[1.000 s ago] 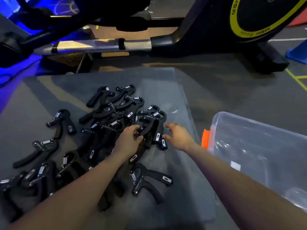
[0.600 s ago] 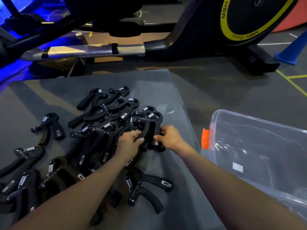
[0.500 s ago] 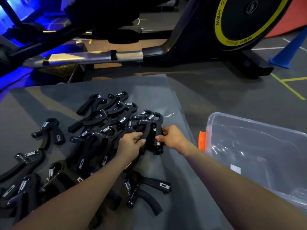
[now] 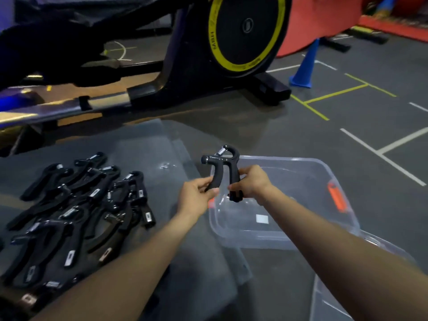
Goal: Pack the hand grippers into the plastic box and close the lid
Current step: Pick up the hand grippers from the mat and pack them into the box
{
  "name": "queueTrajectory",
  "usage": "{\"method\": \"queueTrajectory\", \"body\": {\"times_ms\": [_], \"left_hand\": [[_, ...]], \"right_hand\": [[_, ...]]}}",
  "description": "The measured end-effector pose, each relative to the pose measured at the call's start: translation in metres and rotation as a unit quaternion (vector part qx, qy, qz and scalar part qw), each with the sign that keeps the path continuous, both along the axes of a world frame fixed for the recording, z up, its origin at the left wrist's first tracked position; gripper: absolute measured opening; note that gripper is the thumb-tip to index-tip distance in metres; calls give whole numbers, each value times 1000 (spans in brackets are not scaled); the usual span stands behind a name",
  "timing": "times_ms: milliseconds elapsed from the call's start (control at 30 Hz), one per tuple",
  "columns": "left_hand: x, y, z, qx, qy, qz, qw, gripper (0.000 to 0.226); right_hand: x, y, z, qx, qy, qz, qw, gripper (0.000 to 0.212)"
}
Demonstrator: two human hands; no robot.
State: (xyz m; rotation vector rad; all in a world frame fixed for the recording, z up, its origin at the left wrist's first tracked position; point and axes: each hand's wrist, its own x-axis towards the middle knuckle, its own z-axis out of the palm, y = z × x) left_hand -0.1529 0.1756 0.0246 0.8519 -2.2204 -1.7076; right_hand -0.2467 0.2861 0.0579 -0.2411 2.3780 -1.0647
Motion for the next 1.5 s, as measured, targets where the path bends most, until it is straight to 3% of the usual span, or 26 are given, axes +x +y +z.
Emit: {"method": "queueTrajectory", "body": {"times_ms": [133, 267, 333, 500, 633, 733, 800, 900, 1033, 1133, 1200, 1367, 1433, 1500], "left_hand": [[-26, 29, -31, -16, -21, -42, 999, 36], [-41, 18, -65, -162, -70, -34, 984, 33], [-49, 10, -75, -218, -96, -20, 971, 44], [-69, -4, -92, -254, -128, -29, 958, 59], [-79, -10, -100, -291, -110, -27, 950, 55], [-79, -9, -105, -309, -96, -14, 946, 53], [-78, -8, -106, -314, -96, -13, 945, 53], [-77, -7, -108, -314, -88, -9, 945, 54], [-75, -6, -109, -304, -78, -9, 949, 55], [-75, -7, -110, -303, -77, -10, 950, 55], [-76, -7, -110, -304, -77, -10, 950, 55], [-76, -7, -110, -296, -79, -11, 952, 56], [-76, -7, -108, -292, -85, -17, 952, 56], [-76, -10, -104, -276, -94, -28, 956, 55]], "right_hand": [[-22, 35, -27, 18, -39, -55, 998, 23], [-42, 46, -65, 29, -62, -80, 994, 25], [-52, 46, -86, 60, -54, -68, 994, 25], [-71, 36, -132, 137, -53, -23, 989, 18], [-82, 21, -161, 198, -63, 33, 978, 21], [-85, 12, -179, 237, -78, 74, 966, 7], [-86, 8, -191, 237, -87, 54, 966, 27], [-89, 5, -204, 253, -77, 36, 964, 35], [-88, 1, -205, 215, -86, 24, 973, 15], [-88, -1, -221, 131, -165, 21, 977, 36], [-93, 1, -232, 147, -127, 74, 978, 40], [-94, 12, -217, 98, -247, 50, 963, 45], [-95, 10, -210, 96, -232, 63, 966, 45], [-95, 4, -198, 94, -143, 59, 984, 42]]}}
